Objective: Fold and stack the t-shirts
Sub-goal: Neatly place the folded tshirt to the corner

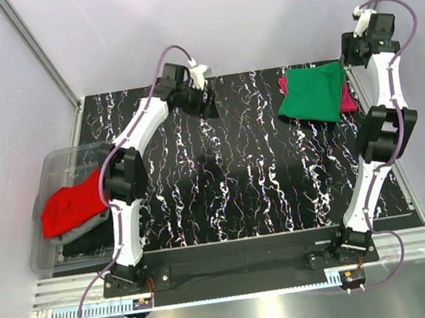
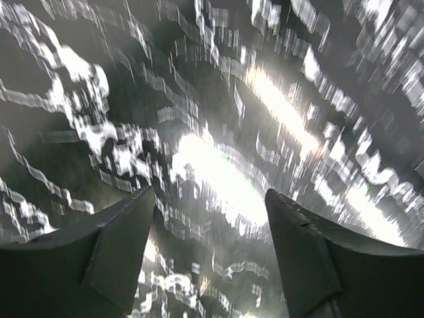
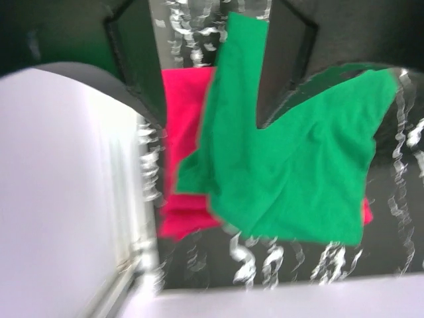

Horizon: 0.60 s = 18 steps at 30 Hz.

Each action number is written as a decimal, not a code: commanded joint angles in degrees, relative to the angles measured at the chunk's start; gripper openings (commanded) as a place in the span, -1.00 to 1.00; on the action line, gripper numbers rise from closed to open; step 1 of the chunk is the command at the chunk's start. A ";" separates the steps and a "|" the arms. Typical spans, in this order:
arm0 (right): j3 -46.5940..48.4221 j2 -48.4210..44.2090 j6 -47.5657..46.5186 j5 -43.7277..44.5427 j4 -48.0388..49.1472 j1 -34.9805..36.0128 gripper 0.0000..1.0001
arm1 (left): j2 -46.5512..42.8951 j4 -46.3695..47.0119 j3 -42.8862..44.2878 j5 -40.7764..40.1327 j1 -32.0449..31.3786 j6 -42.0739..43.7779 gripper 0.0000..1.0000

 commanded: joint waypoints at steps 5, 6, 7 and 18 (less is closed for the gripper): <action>1.97 5.55 8.02 -13.04 -2.77 -2.10 0.42 | 8.41 12.06 4.82 12.41 0.79 -12.80 0.51; 2.33 6.60 7.76 -12.78 -2.68 -2.28 0.46 | 8.41 12.07 4.56 12.51 0.18 -12.98 0.51; 2.77 7.14 7.85 -13.04 -2.59 -2.45 0.49 | 8.24 12.07 4.12 12.68 -0.17 -12.89 0.51; 5.49 12.05 8.47 -10.93 -0.13 -3.16 0.60 | 4.98 11.54 -2.56 14.53 -1.58 -12.89 0.48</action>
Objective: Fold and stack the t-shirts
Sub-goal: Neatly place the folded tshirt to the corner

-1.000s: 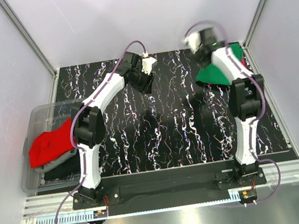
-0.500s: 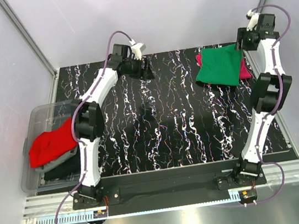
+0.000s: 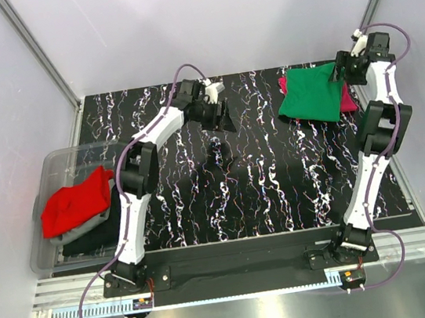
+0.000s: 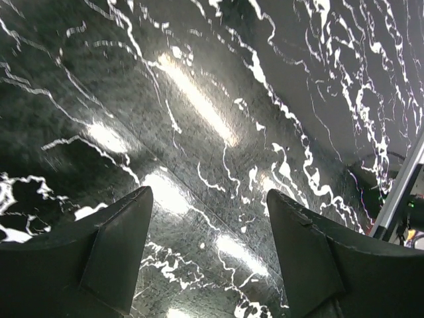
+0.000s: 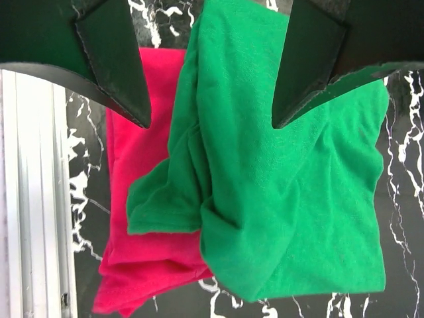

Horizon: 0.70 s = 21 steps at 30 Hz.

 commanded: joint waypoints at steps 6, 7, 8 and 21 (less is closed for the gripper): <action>10.10 6.78 2.81 -2.00 3.67 -0.16 0.62 | -5.36 1.15 -1.47 1.63 0.36 0.64 0.48; 11.23 7.48 3.16 -2.44 4.02 -0.16 0.62 | -5.45 1.06 -1.82 1.46 0.28 0.73 0.48; 11.68 8.79 3.52 -2.10 4.38 -0.16 0.62 | -5.88 0.72 -2.00 1.02 0.19 0.91 0.48; 16.34 12.85 4.84 -3.31 8.59 -1.13 0.43 | -6.77 -1.84 -2.09 -2.68 -2.36 4.69 0.49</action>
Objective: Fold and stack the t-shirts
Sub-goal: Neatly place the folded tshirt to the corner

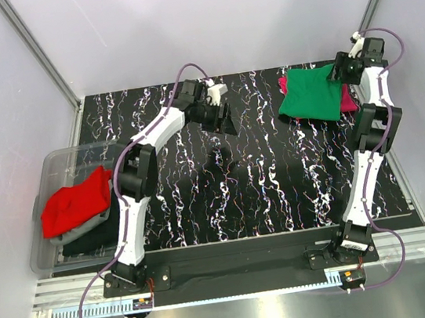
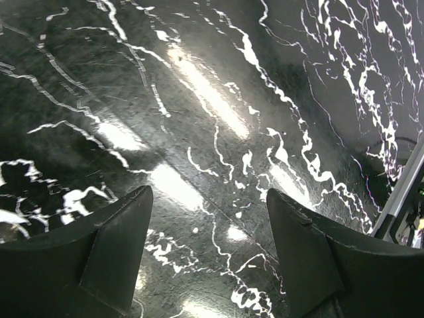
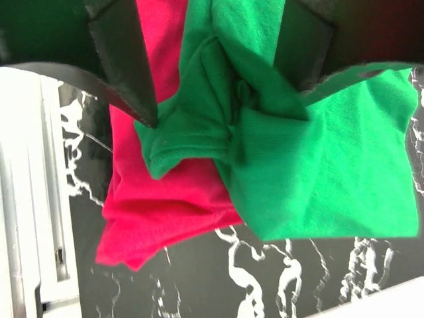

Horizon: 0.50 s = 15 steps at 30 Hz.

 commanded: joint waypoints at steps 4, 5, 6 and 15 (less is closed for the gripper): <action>4.87 -0.50 0.86 -6.15 5.19 -1.29 -0.16 | -3.84 -0.46 1.24 -1.96 -1.69 2.59 0.49; 4.70 -1.29 0.60 -7.39 5.37 -1.29 -0.32 | -3.93 -0.55 1.15 -2.31 -1.69 2.59 0.49; 4.70 -1.73 0.16 -9.92 5.37 -1.29 -0.45 | -3.93 -0.72 1.15 -2.40 -1.95 2.77 0.49; 2.06 -5.78 -2.48 -16.88 4.32 -1.20 -0.94 | -3.93 -0.99 1.41 -2.75 -2.48 2.94 0.50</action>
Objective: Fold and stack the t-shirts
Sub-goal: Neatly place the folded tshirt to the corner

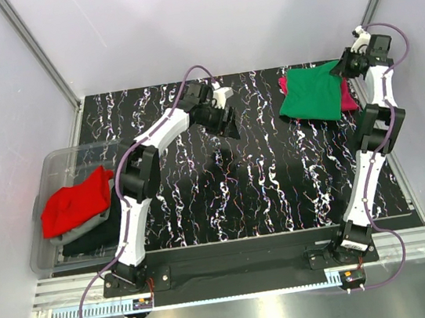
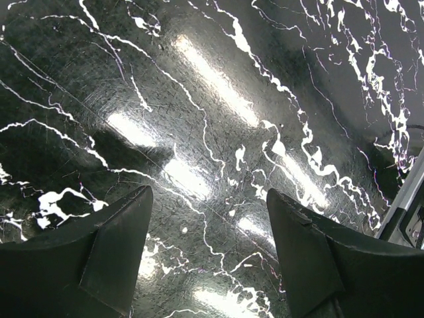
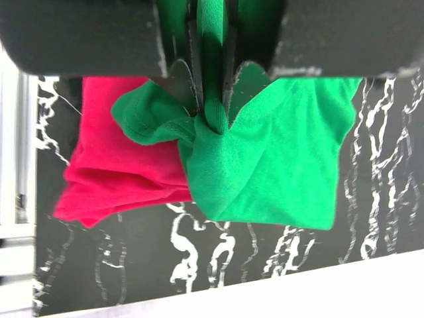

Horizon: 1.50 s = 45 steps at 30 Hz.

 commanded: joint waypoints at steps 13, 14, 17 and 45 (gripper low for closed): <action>-1.00 -14.34 -10.50 -12.60 -5.55 1.19 -0.97 | -4.04 0.65 1.68 -0.50 -0.34 1.13 0.50; -1.35 -15.66 -11.55 -12.78 -6.60 1.28 -0.98 | -4.13 0.65 1.68 -0.33 -0.34 1.04 0.50; -2.59 -18.03 -12.70 -13.74 -9.06 1.63 -0.98 | -4.30 0.65 1.77 -0.32 -0.34 0.96 0.50; -8.57 -28.32 -21.75 -14.97 -18.30 2.69 -0.99 | -7.47 0.82 0.10 0.73 -0.43 0.60 0.50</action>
